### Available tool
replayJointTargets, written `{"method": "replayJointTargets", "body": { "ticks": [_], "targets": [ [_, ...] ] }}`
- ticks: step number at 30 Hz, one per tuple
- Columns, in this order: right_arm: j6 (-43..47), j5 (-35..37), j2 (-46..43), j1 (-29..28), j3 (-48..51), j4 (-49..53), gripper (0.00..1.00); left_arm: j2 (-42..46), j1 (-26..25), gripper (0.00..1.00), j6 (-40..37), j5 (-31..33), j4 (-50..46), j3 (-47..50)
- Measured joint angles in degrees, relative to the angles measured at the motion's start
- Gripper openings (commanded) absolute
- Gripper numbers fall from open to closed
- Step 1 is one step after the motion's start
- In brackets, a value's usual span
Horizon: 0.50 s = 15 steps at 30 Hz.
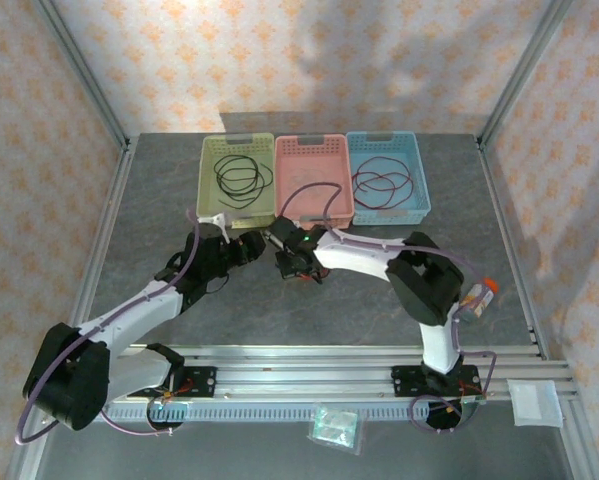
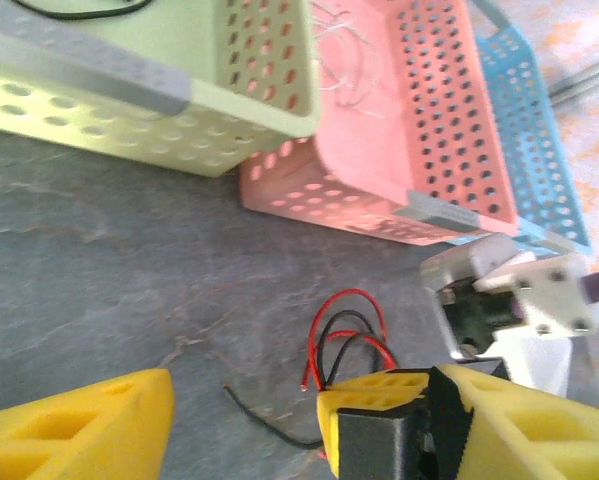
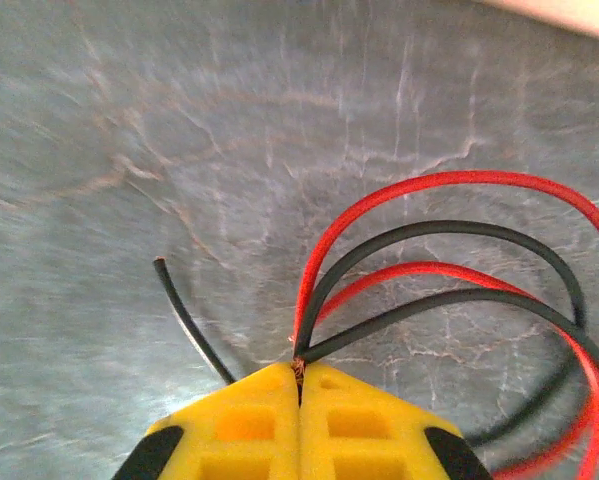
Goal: Untangle the cables
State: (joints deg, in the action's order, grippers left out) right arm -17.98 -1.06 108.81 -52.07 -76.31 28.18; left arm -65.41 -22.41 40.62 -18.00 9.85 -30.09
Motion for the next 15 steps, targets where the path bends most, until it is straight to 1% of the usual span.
{"method": "replayJointTargets", "body": {
  "ticks": [3,7,10,15],
  "targets": [
    [-0.98,-1.27,-5.86,1.01,2.93,-3.26,0.0,-0.76,0.0,0.69,-0.17,-1.84,1.92,-0.42],
    [-1.64,-5.42,-12.98,4.94,7.48,-8.11,0.0,-1.14,0.0,0.69,-0.22,-4.09,3.41,-0.42],
    [-1.03,-8.22,-15.65,7.91,9.99,-10.23,0.0,-1.36,0.0,0.68,-0.59,-5.01,4.24,-0.46],
    [1.33,-11.52,-18.71,9.55,12.37,-10.88,0.0,-2.58,0.0,0.68,-1.62,-6.08,4.7,-1.18]
  ]
}}
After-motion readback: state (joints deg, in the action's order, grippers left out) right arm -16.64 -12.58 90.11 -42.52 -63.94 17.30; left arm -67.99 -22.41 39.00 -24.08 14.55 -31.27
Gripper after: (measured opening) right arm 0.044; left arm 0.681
